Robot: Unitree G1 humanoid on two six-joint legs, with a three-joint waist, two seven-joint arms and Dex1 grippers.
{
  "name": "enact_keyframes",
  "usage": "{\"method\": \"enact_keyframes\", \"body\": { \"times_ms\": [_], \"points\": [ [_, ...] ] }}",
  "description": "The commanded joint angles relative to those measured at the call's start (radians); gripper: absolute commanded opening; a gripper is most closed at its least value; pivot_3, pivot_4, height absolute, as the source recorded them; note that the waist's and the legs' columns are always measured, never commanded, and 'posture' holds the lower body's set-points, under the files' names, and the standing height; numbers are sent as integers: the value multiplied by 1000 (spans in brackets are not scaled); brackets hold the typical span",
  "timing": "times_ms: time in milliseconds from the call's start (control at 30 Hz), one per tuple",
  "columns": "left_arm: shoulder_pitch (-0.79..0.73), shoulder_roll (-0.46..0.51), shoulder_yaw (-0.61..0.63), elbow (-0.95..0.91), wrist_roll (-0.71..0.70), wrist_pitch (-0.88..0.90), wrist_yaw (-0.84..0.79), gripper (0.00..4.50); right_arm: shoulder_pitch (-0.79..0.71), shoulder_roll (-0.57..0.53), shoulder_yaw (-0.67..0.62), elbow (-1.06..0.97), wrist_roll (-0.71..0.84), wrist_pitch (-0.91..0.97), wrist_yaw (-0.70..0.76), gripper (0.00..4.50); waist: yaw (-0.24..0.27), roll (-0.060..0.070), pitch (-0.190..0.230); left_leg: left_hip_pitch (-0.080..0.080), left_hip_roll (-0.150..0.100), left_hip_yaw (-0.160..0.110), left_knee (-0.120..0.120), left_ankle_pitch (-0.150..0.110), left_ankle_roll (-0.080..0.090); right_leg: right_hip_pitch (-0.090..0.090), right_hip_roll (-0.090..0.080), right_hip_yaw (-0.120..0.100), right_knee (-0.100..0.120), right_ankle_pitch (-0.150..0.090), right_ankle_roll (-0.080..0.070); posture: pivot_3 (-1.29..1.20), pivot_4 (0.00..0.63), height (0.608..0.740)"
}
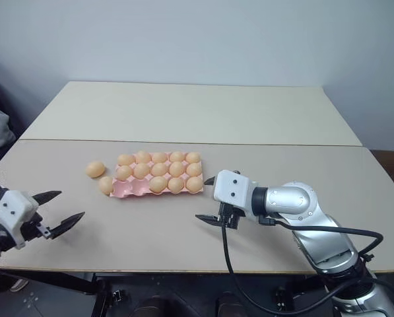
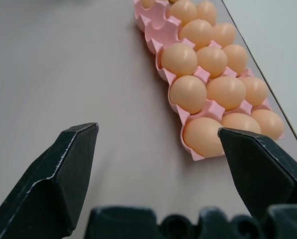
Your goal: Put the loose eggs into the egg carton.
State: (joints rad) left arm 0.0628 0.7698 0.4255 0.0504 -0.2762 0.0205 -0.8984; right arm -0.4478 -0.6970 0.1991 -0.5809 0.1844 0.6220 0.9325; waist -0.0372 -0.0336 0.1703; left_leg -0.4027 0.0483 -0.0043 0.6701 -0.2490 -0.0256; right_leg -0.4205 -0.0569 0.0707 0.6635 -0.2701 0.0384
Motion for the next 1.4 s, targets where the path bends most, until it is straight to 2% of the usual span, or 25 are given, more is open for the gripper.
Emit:
{"method": "enact_keyframes", "body": {
  "times_ms": [33, 167, 333, 633, 1000, 1100, 1233, 1267, 1400],
  "points": [
    [-85, -13, -46, 99, 10, -80, -12, 4500, 1, -16, -7, -36, 1, 7, -19, 4481, 0, 0, 0, 0, 0, 0, 0, 0, 0, 0, 0, 0, 0, 0, 0, 0, 150, 740],
    [-187, -11, -112, 233, 50, -161, -22, 4500, 5, -25, -6, -38, 1, 10, -32, 4481, 0, 0, 0, 0, 0, 0, 1, 0, 0, 0, 0, 0, 1, 0, 0, 0, 150, 740],
    [-302, -26, -160, 370, 34, -203, -74, 4500, 6, -31, -1, -37, -3, 8, -45, 4481, -2, -1, 0, -1, 0, -1, 1, 0, 0, 0, 0, -1, 1, 0, 0, 0, 150, 740],
    [-478, -50, -264, 581, 117, -290, -70, 4500, 16, -42, -3, -42, 3, 10, -53, 4481, 0, -1, -1, -3, 0, -1, 5, 0, 0, 0, 0, -1, 2, 0, 0, 0, 150, 740],
    [-595, -73, -307, 744, 134, -357, -129, 4500, 40, -48, -1, -57, -1, 20, -81, 4481, 1, -1, -1, -3, -1, -1, 6, 0, 0, 0, 0, -1, 2, 0, 1, 0, 150, 740],
    [-599, -73, -309, 757, 128, -365, -157, 3906, 47, -51, -2, -60, -5, 24, -88, 4500, 1, -1, -1, -3, -1, -1, 6, 0, 0, 0, 0, -1, 2, 0, 1, 0, 150, 740],
    [-592, -70, -308, 749, 128, -363, -166, 2602, 51, -55, -3, -61, -5, 24, -92, 4500, 1, -1, -1, -3, -1, -1, 6, 0, 0, 0, 0, -1, 2, 0, 1, 0, 150, 740],
    [-588, -68, -307, 745, 128, -362, -164, 2412, 52, -55, -2, -60, -4, 23, -93, 4500, 1, -1, -1, -3, -1, -1, 6, 0, 0, 0, 0, -1, 2, 0, 1, 0, 150, 740],
    [-555, -39, -309, 712, 155, -353, -133, 2323, 49, -52, 3, -56, -6, 21, -97, 4500, -2, -1, -1, -3, -1, -1, 6, 0, 0, 0, 0, -1, 2, 0, 1, 0, 150, 740]
  ]
}}
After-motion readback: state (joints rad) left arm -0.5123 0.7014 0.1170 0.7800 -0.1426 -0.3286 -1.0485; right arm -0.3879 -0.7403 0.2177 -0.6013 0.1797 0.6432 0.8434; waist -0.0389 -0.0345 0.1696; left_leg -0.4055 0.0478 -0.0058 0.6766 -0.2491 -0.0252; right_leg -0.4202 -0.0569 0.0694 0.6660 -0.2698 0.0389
